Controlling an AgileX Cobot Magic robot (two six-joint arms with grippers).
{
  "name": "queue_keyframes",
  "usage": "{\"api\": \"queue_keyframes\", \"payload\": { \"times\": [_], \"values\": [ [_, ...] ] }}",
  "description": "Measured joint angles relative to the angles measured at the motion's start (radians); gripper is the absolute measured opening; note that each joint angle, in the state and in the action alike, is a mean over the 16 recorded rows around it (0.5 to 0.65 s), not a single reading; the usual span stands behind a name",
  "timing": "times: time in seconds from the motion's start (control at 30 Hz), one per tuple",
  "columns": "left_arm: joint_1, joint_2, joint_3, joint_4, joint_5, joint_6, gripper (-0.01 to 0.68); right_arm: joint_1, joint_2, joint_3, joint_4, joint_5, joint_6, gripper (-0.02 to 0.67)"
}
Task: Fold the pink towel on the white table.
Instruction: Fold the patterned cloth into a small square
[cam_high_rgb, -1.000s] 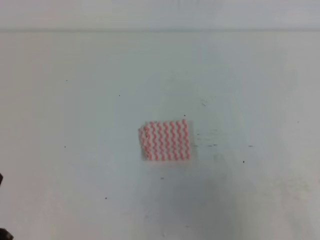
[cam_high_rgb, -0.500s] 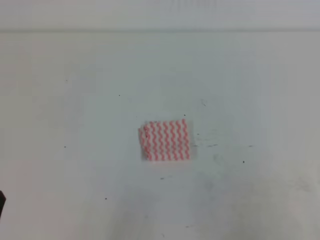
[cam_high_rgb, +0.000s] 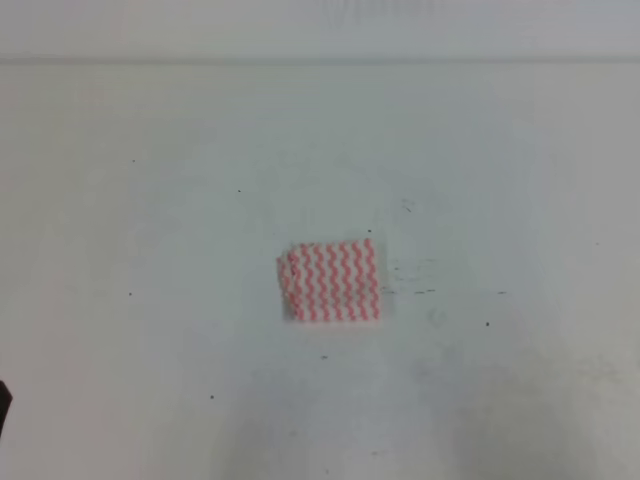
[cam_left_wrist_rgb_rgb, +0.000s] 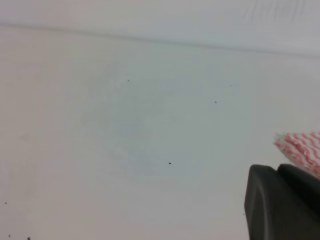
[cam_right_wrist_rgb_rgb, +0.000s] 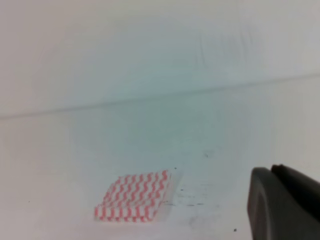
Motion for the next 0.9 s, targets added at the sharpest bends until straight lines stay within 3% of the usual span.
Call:
{"api": "queue_keyframes", "payload": {
  "times": [0.2, 0.47, 0.7, 0.9],
  "values": [
    [0.000, 0.000, 0.000, 0.000, 0.000, 0.002, -0.002, -0.013, -0.001, 0.041, -0.052, -0.049, 0.000, -0.018],
    [0.000, 0.001, 0.002, 0.002, -0.002, 0.002, -0.002, -0.120, -0.019, 0.108, -0.103, -0.098, 0.000, -0.018],
    [0.000, 0.001, 0.002, 0.002, -0.003, 0.004, -0.002, -0.226, -0.070, 0.141, -0.117, -0.022, 0.000, -0.018],
    [0.000, 0.005, 0.006, 0.006, -0.005, 0.006, -0.001, -0.256, -0.108, 0.141, -0.133, 0.087, 0.000, -0.018]
  ]
}}
